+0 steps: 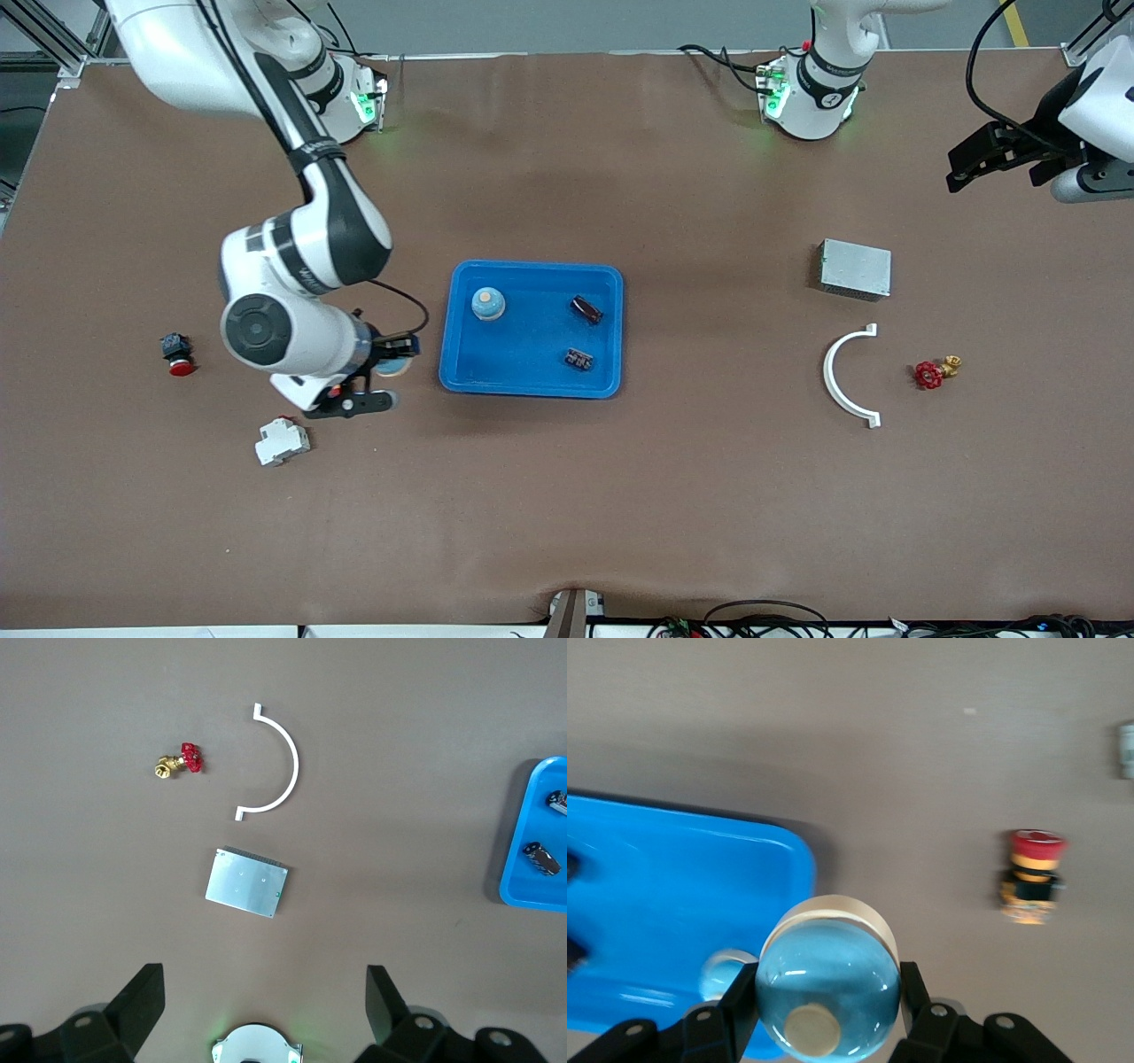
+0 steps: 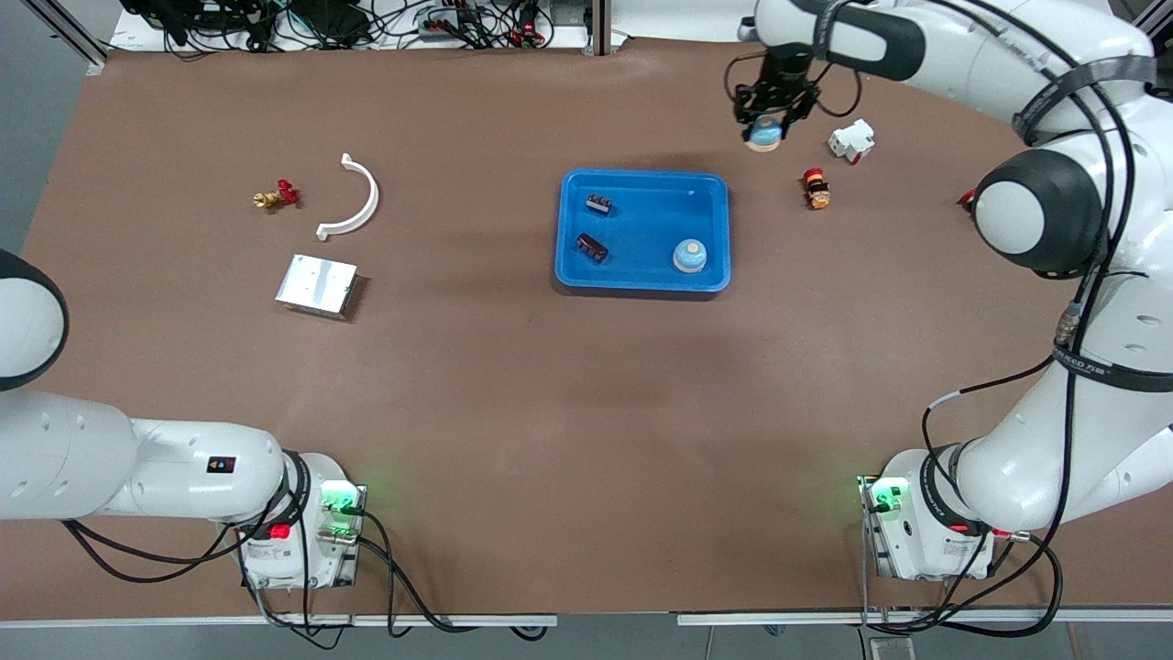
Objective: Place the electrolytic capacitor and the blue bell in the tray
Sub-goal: 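Carry the blue bell into the tray and open the right gripper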
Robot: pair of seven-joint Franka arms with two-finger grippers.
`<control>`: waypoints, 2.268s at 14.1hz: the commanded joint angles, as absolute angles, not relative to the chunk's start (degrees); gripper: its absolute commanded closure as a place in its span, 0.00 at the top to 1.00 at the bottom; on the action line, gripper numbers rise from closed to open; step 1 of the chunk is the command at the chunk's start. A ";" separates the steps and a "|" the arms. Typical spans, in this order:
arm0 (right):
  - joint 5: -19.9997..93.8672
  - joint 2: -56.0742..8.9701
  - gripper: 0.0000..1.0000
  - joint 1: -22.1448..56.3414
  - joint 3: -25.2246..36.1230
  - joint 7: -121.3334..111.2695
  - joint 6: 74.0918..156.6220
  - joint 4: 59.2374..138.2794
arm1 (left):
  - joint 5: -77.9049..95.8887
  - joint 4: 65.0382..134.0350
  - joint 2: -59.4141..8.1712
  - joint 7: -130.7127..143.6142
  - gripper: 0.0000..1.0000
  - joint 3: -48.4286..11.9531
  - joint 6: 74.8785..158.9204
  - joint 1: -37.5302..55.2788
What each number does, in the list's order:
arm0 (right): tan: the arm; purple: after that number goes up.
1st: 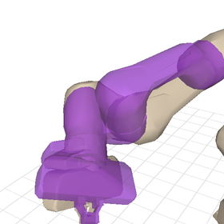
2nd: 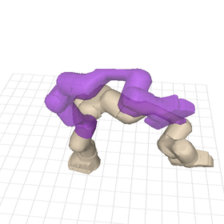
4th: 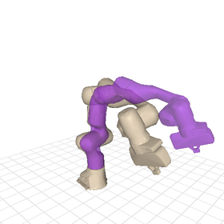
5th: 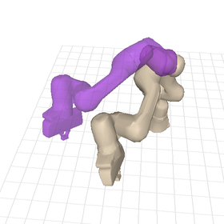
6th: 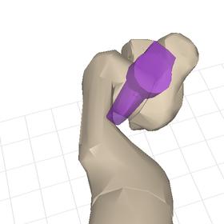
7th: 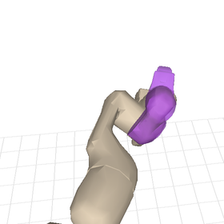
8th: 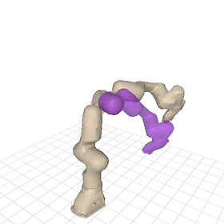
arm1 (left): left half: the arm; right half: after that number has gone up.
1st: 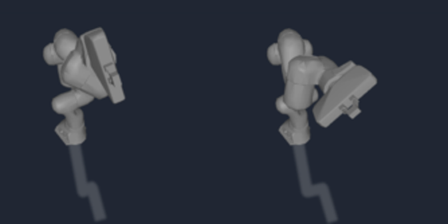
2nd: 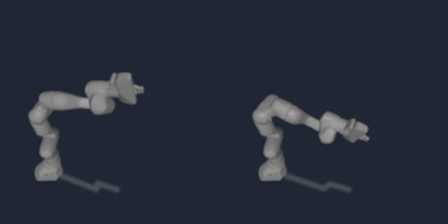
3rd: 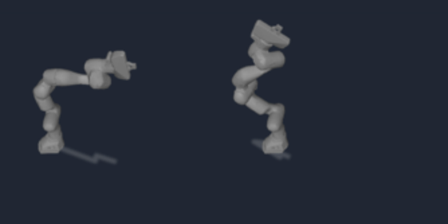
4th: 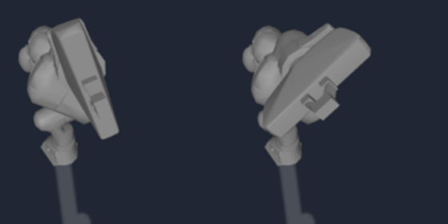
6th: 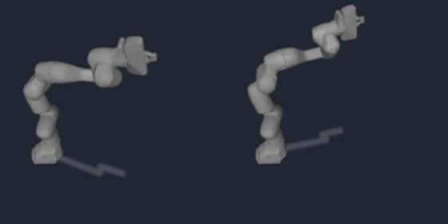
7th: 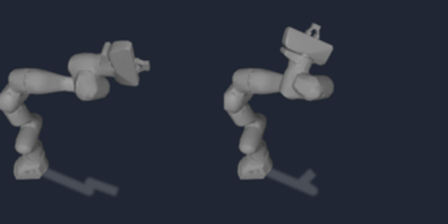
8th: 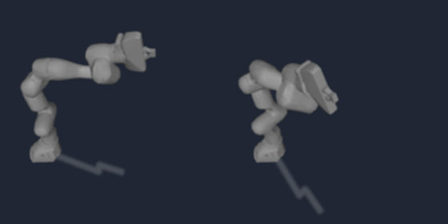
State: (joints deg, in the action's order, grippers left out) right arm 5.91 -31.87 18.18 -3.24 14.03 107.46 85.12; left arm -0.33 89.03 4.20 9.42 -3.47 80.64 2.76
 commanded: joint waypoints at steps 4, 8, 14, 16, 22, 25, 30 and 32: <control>7.73 -36.47 0.01 23.99 -2.81 19.86 113.54 85.17 | 0.62 90.35 5.80 8.44 1.00 -3.34 80.60 2.29; 7.73 -37.70 0.03 25.31 -2.81 20.39 113.82 86.13 | 0.70 90.26 5.80 8.44 1.00 -3.34 80.68 2.37; 7.82 -37.71 0.03 27.16 -2.81 20.39 119.17 91.40 | 0.70 90.26 5.80 8.44 1.00 -3.34 80.68 2.37; 7.82 -37.71 0.03 27.25 -2.81 20.39 121.54 92.81 | 0.70 90.26 5.80 8.44 1.00 -3.34 80.68 2.37; 7.82 -38.49 0.03 27.60 -2.81 20.39 126.29 95.10 | 0.70 90.18 5.80 8.44 1.00 -3.34 80.68 2.37; 7.82 -39.37 0.03 27.69 -2.81 20.48 127.35 95.10 | 0.70 90.18 5.80 8.44 1.00 -3.34 80.68 2.29; 7.82 -39.64 0.26 27.60 -2.81 20.48 127.62 94.92 | 0.70 90.09 5.63 8.44 1.00 -3.34 80.77 2.29; 7.82 -39.55 0.75 27.33 -2.81 20.48 127.44 94.83 | 0.70 89.91 5.45 8.09 1.00 -3.34 80.68 2.37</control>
